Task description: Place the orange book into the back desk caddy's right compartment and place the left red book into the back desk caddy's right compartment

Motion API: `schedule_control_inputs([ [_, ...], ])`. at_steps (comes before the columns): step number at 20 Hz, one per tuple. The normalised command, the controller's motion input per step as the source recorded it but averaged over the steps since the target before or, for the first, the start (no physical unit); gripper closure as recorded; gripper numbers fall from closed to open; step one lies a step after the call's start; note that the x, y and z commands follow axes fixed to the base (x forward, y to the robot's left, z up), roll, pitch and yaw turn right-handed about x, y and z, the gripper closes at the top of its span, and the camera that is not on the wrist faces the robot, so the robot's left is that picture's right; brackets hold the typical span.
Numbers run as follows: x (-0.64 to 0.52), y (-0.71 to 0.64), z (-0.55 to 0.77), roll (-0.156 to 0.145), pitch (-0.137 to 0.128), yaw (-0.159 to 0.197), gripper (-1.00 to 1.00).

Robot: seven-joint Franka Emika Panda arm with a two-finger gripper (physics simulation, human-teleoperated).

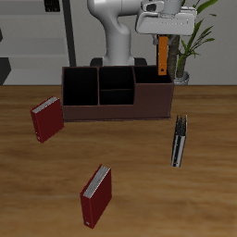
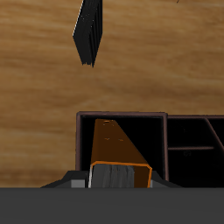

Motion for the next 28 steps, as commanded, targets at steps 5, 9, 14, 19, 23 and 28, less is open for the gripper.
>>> schedule_control_inputs([
  [5,-0.08,0.1,-0.17,0.024,0.051,0.015,1.0],
  [9,0.03,-0.04,-0.07,0.012,0.021,0.02,1.0],
  [14,0.14,-0.04,-0.04,-0.018,0.029,0.007,1.0],
  [19,0.04,0.03,-0.12,0.02,0.032,0.014,1.0],
  [23,0.04,0.05,-0.08,0.01,0.02,0.011,1.0],
  [28,0.07,0.08,-0.16,0.025,0.05,0.009,1.0],
])
